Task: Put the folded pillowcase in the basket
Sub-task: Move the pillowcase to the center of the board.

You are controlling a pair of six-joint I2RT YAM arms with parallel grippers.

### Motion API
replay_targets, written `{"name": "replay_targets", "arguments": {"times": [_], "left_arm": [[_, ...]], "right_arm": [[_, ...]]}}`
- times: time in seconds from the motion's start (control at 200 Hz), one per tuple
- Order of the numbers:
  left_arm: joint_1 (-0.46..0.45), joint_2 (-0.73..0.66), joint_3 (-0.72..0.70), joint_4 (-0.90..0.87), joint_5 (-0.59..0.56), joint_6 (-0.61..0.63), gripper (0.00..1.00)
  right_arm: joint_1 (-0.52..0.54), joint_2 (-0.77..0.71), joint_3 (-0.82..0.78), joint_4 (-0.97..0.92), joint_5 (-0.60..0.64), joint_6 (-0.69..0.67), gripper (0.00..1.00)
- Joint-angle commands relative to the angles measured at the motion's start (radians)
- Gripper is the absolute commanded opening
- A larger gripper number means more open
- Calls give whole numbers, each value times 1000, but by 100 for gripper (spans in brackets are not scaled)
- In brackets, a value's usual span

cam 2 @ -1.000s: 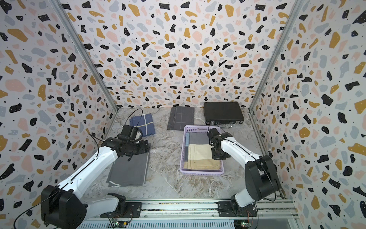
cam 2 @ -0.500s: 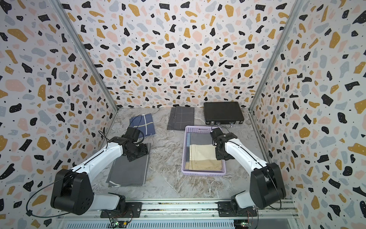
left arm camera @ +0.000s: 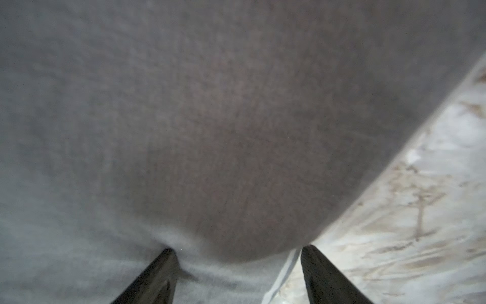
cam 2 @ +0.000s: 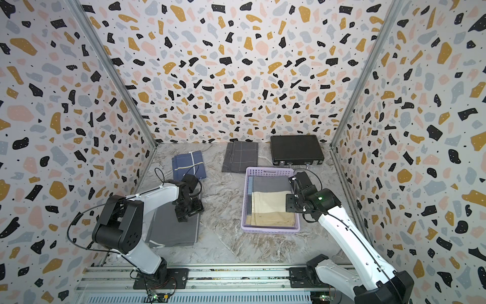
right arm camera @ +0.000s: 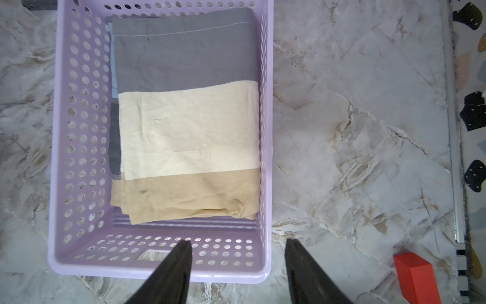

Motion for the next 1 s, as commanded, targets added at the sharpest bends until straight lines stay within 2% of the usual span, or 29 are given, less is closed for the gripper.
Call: {"name": "replay_targets", "arguments": {"times": [0.0,0.055,0.175,0.36,0.446,0.561,0.651,0.756,0.886,0.996], "left_arm": [[-88,105,-12,180,214,-127,78],[-123,128,9,235,234,-183,77],[-161,136,52,250,173,-270,77],[-174,46,28,304,149,-374,77],[-178,8,57,290,154,-344,78],[-177,-72,110,221,149,-289,79],[-163,-135,175,148,120,-191,81],[-82,-165,272,3,78,-21,84],[118,-144,326,-122,48,145,84],[258,-98,319,-159,115,208,83]], "right_arm": [[5,-15,48,-39,-20,-1,62],[5,-14,51,-41,-20,-8,62],[8,-14,49,-43,-41,-16,62],[34,-19,35,-11,-72,-18,63],[67,-3,47,11,-93,-9,63],[180,30,79,48,-84,16,65],[264,84,100,91,-94,33,66],[369,169,138,146,-86,44,70],[500,303,220,213,-91,47,78],[591,462,331,234,-104,56,80]]}}
